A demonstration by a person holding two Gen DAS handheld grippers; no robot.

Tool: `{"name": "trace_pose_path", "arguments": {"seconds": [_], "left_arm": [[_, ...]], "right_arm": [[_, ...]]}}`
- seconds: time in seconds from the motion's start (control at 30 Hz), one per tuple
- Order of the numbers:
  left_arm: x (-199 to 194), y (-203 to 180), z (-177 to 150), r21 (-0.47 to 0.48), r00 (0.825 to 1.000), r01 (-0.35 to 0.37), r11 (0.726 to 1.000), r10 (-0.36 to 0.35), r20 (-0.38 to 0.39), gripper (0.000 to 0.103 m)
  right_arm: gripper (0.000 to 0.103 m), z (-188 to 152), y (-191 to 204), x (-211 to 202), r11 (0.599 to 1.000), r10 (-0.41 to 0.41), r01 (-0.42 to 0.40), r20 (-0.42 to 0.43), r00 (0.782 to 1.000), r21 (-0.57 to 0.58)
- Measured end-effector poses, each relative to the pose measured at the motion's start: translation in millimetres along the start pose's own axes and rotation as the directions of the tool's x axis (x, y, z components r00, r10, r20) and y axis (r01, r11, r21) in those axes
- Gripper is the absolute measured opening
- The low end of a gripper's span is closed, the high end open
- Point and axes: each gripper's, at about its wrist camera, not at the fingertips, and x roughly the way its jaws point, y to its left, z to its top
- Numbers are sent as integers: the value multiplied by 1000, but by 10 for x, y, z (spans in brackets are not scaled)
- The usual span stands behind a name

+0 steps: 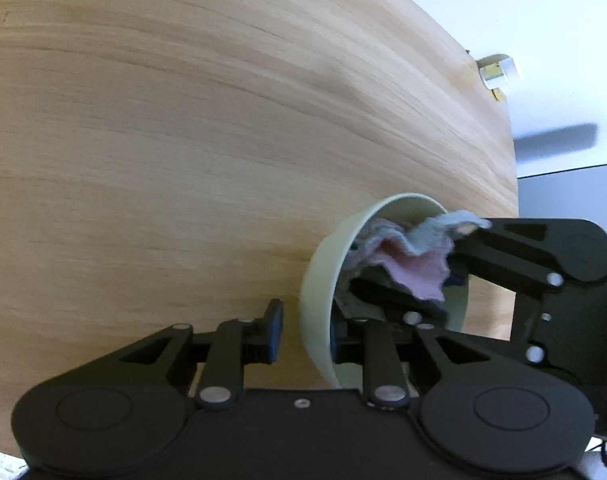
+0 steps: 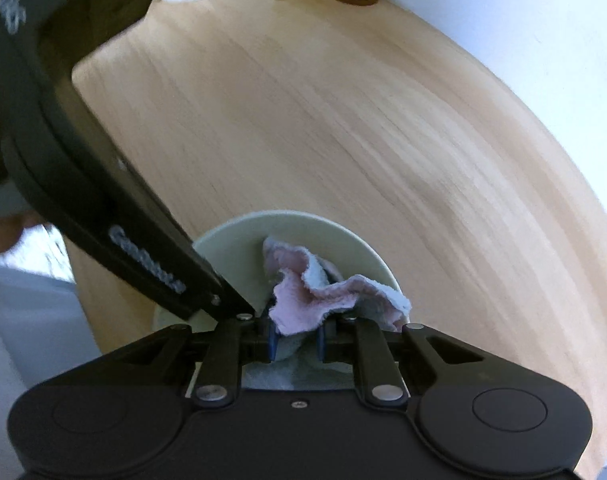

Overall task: Clean bowl
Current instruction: 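Open the right gripper and regrasp the cloth deeper in the bowl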

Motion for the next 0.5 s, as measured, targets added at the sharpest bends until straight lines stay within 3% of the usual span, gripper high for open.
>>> {"name": "trace_pose_path", "arguments": {"seconds": [0.1, 0.17, 0.23, 0.27, 0.33, 0.43, 0.5], "left_arm": [[1, -1, -6, 1, 1000, 5, 1000, -5, -5, 19], [-1, -18, -6, 11, 1000, 1, 1000, -1, -7, 18], [1, -27, -7, 18, 1000, -1, 1000, 1, -9, 18], [3, -23, -10, 16, 1000, 1, 1000, 0, -11, 18], [11, -17, -9, 12, 1000, 3, 1000, -3, -17, 18], [12, -12, -26, 20, 1000, 5, 1000, -4, -23, 18], [22, -30, -47, 41, 1000, 14, 999, -13, -28, 18]], "right_arm": [[23, 13, 2, -140, 1000, -2, 2, -8, 1000, -26], [36, 9, 15, -253, 998, 14, -14, -2, 1000, -54], [57, -1, 47, -357, 995, 30, -29, 6, 1000, -98], [60, -6, 81, -409, 991, 32, -30, 12, 999, -131], [78, -11, 164, -454, 980, 3, 1, 18, 1000, -197], [79, -20, 273, -406, 960, -34, 38, 20, 999, -277], [79, -19, 371, -312, 926, -76, 76, 16, 997, -369]]}}
